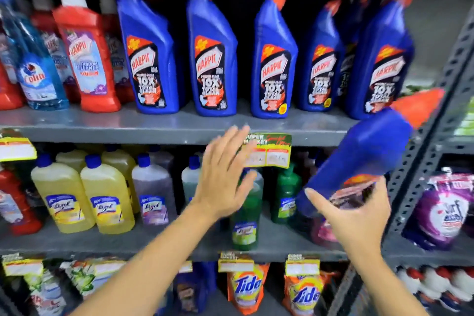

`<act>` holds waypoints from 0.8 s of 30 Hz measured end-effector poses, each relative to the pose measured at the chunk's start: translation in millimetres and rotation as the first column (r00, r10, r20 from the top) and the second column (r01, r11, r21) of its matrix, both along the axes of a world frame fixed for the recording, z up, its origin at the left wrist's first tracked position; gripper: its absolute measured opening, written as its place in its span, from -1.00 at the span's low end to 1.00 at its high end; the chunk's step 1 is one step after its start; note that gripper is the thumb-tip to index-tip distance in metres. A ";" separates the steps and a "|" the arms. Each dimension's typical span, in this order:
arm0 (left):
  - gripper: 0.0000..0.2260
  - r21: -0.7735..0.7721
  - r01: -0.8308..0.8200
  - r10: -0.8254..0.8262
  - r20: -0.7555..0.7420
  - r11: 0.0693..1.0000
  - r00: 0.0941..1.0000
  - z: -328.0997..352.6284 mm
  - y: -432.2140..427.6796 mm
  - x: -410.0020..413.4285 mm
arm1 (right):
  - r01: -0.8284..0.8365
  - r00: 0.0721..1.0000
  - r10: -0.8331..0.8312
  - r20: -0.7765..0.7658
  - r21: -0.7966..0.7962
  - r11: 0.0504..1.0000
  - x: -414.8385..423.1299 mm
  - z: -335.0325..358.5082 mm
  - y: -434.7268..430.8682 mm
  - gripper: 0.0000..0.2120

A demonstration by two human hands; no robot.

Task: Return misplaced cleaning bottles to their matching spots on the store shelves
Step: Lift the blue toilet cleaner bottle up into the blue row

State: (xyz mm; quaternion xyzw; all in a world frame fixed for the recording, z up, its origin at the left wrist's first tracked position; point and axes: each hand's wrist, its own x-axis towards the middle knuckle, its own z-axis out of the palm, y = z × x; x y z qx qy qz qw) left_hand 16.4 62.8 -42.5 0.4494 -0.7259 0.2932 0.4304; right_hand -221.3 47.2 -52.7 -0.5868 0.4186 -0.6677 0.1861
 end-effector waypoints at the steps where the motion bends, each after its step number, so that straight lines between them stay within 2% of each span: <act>1: -0.56 0.002 -0.037 0.037 0.000 0.999 0.999 23.9 -7.3 -2.5 | -0.006 1.000 0.007 0.013 -0.045 0.999 -1.1 23.3 -2.2 -0.24; 4: -0.54 0.140 -0.173 0.178 -0.020 0.975 0.984 60.3 -34.0 0.9 | 0.053 0.999 -0.054 0.000 -0.099 0.994 2.5 77.5 -21.9 -0.25; 6: -0.53 0.269 -0.206 0.232 -0.066 0.941 0.971 63.9 -45.0 2.9 | 0.100 0.995 -0.102 -0.012 -0.087 0.991 5.3 102.9 -41.5 -0.19; 7: -0.56 0.285 -0.218 0.247 -0.070 0.933 0.966 63.4 -48.3 3.2 | 0.129 0.991 -0.131 -0.028 -0.073 0.989 8.1 116.4 -47.6 -0.15; 13: -0.62 0.186 -0.233 0.232 0.026 0.955 0.972 54.7 -56.9 8.3 | 0.141 0.977 -0.123 -0.174 0.097 0.985 22.3 150.0 -93.1 0.08; 16: -0.63 0.167 -0.249 0.243 0.053 0.954 0.969 51.6 -58.8 10.6 | 0.161 0.965 -0.118 -0.233 0.175 0.971 24.2 150.1 -104.2 -0.01; 20: -0.64 0.138 -0.237 0.238 0.010 0.962 0.971 48.0 -61.8 10.4 | 0.171 0.936 -0.085 -0.340 0.232 0.958 23.9 152.9 -113.4 0.04; 24: -0.66 0.102 -0.224 0.228 -0.024 0.969 0.973 43.9 -64.8 9.3 | 0.165 0.927 -0.060 -0.370 0.259 0.952 25.6 145.4 -112.3 0.17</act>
